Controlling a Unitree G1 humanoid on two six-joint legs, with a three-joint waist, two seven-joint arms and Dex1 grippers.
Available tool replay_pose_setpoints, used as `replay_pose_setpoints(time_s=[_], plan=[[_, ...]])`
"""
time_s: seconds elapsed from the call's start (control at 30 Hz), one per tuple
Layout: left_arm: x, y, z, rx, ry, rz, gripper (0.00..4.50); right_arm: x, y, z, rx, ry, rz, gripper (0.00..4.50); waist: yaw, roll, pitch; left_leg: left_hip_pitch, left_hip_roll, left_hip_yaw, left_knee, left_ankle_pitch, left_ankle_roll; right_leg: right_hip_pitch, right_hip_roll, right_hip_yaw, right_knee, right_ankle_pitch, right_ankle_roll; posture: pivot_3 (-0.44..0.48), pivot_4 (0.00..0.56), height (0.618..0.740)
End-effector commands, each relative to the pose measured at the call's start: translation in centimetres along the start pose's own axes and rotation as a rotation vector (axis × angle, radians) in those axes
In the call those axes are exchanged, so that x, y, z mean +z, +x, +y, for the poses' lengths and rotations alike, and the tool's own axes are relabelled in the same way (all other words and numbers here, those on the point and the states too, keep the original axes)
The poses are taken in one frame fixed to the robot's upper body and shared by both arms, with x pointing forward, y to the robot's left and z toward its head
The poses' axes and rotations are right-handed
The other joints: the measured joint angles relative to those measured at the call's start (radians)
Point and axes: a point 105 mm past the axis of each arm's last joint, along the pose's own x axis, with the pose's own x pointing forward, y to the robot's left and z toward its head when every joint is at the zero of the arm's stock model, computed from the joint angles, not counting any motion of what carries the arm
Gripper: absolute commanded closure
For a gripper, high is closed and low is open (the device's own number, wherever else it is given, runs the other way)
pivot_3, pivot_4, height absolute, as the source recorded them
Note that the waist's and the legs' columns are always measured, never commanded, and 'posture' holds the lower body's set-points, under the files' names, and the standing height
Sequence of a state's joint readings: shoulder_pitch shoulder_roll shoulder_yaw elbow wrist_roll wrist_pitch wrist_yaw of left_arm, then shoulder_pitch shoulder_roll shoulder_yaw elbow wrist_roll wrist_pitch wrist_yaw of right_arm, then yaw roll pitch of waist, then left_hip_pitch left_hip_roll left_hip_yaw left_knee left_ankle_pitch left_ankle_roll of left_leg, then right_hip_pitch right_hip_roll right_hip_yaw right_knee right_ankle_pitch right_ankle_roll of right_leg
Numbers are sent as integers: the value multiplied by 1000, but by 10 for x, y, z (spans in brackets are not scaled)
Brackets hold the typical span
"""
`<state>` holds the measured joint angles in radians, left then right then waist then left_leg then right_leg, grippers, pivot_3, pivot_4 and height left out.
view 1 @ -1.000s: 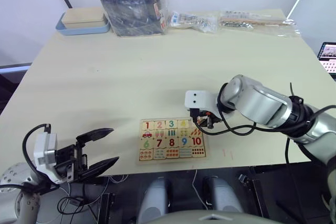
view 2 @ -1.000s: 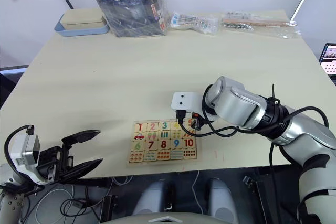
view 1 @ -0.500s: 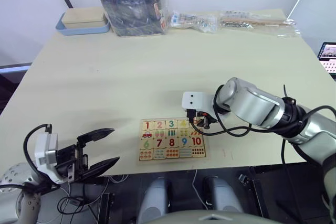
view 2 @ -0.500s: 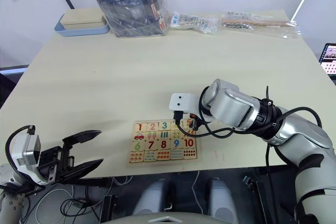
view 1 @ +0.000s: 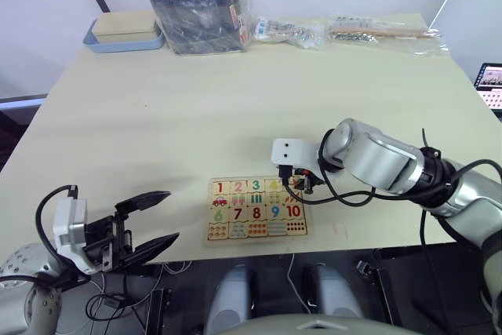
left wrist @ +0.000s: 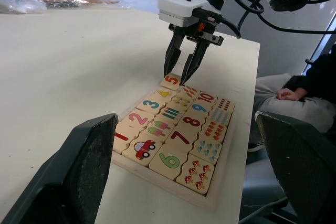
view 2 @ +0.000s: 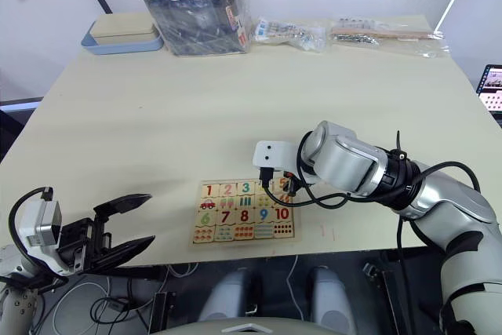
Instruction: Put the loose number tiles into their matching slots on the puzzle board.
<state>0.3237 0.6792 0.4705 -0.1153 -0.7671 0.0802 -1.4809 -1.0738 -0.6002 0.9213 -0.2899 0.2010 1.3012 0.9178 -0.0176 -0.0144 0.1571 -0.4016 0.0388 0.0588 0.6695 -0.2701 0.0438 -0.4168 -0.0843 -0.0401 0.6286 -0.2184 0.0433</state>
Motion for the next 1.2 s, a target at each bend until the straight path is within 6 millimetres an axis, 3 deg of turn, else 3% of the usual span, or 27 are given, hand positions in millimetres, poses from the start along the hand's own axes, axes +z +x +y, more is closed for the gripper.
replay_pose_setpoints(time_s=[0.03, 1.2], plan=[[6, -1, -3, -9, 37, -6, 0, 3, -3, 3, 4, -25, -12, 3632, 0, 0, 0, 0, 0, 0, 0, 0, 0, 0, 0, 0, 0, 0, 0, 0, 150, 740], [-3, 0, -6, 2, 24, -17, 0, 14, -7, 1, 7, -74, 20, 3632, -2, 0, 0, 0, 0, 0, -1, 0, 0, 0, -1, 0, -1, 0, 0, 0, 150, 740]])
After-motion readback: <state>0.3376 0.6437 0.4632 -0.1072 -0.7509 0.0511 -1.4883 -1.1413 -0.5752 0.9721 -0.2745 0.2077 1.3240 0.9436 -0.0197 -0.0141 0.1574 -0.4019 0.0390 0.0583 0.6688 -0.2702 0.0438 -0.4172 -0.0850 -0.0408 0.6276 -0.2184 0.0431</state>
